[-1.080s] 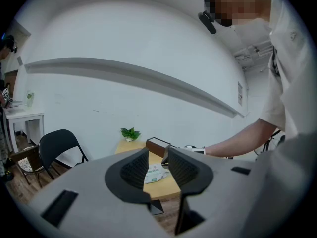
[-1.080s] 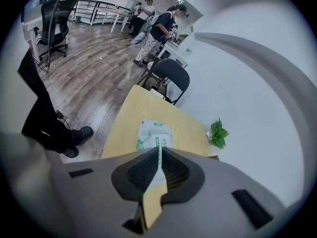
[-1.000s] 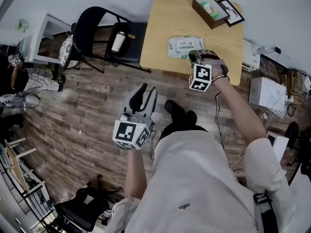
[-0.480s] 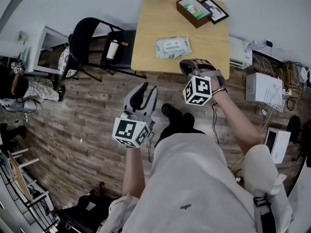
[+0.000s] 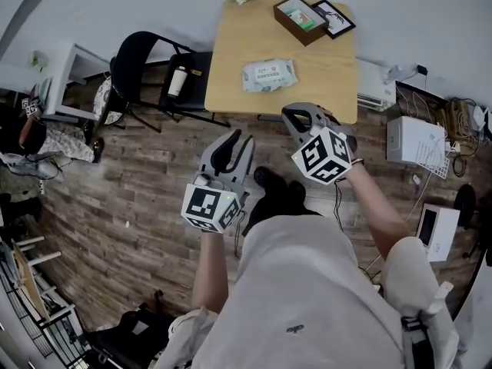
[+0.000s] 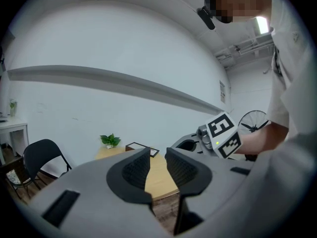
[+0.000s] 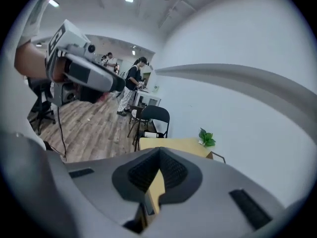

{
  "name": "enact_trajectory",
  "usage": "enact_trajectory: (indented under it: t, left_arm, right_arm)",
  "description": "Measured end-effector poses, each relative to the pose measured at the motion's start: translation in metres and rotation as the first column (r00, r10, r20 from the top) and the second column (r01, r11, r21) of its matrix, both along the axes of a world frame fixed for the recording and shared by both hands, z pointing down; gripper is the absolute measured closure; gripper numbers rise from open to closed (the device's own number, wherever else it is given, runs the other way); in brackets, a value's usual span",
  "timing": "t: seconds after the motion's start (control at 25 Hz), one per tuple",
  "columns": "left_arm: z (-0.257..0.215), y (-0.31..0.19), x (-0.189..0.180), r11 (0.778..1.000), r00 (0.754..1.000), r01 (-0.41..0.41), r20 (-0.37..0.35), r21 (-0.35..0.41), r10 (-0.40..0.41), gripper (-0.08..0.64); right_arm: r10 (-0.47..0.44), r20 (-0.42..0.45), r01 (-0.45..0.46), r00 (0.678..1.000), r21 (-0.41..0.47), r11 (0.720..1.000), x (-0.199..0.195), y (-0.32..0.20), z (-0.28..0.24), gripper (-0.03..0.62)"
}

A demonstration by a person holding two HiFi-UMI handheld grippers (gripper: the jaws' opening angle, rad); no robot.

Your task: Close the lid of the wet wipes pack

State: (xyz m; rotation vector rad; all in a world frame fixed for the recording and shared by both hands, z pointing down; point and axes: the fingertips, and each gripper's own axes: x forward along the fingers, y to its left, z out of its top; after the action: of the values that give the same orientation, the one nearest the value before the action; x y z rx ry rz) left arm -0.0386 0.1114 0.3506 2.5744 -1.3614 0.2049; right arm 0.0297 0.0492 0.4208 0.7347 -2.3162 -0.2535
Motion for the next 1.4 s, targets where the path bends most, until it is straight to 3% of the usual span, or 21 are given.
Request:
enact_trajectory:
  t: [0.24, 0.64, 1.08, 1.4]
  left_arm:
    - [-0.002, 0.003, 0.004, 1.000, 1.000, 0.009, 0.005, 0.011, -0.009, 0.476]
    - [-0.004, 0.006, 0.020, 1.000, 1.000, -0.012, 0.025, 0.014, 0.012, 0.528]
    - [0.000, 0.008, 0.028, 1.000, 0.998, -0.015, 0.054, -0.004, 0.015, 0.552]
    - [0.000, 0.011, 0.029, 1.000, 0.998, -0.017, 0.055, -0.006, 0.018, 0.552]
  right_arm:
    - [0.007, 0.163, 0.004, 0.987, -0.062, 0.998, -0.005, 0.019, -0.028, 0.594]
    - [0.031, 0.334, 0.011, 0.942, -0.124, 0.992, -0.002, 0.045, -0.056, 0.594]
    - [0.049, 0.396, 0.011, 0.917, -0.149, 0.989, 0.004, 0.055, -0.063, 0.594]
    - [0.050, 0.390, 0.005, 0.920, -0.139, 0.990, 0.006, 0.057, -0.062, 0.594]
